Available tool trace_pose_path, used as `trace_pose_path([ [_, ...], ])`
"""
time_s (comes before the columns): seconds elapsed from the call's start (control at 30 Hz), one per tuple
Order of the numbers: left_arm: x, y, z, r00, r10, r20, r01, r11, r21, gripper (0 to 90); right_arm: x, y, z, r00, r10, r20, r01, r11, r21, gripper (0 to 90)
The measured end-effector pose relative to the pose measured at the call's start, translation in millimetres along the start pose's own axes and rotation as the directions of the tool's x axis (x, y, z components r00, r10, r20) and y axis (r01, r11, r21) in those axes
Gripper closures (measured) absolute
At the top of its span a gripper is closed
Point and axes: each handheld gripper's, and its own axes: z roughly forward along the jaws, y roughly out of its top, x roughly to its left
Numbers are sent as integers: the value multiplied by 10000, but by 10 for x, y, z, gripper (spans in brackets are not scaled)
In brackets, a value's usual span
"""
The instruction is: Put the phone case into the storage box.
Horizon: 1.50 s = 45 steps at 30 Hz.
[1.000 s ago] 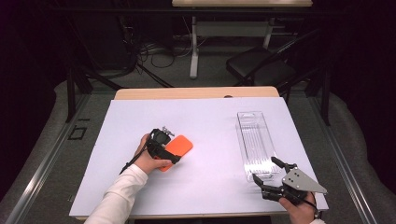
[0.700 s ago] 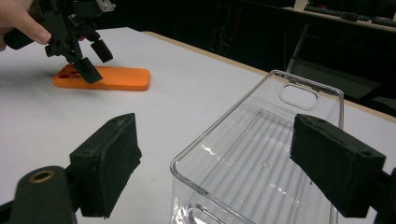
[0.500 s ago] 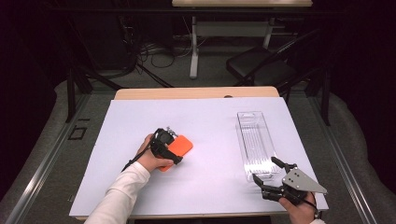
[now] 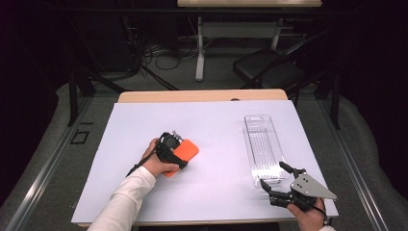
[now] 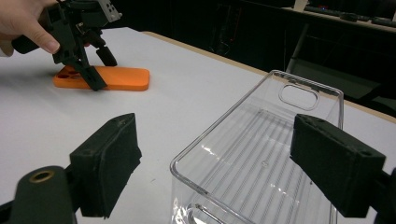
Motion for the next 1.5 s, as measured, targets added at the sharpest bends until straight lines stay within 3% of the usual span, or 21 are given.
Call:
trace_pose_path([
  [0.3,2,0,-6,9999,-52,142,51,10000,35,72,0,0,0,10000,-7,-9,7,10000,-19,147],
  [0.53,-11,-2,-33,9999,-53,156,53,10000,-23,153,-5,0,-5,10000,-20,16,20,10000,2,147],
  [1.13,10,1,-49,9995,-285,108,284,9996,41,160,-8,-2,-4,10000,6,20,-6,10000,-3,147],
  [1.3,31,-14,-142,9973,-696,243,698,9975,-84,161,-2,-2,0,10000,16,5,-16,10000,-21,147],
  [1.5,16,-26,-282,9972,-741,86,741,9972,62,161,2,0,3,10000,-18,-4,18,10000,41,147],
])
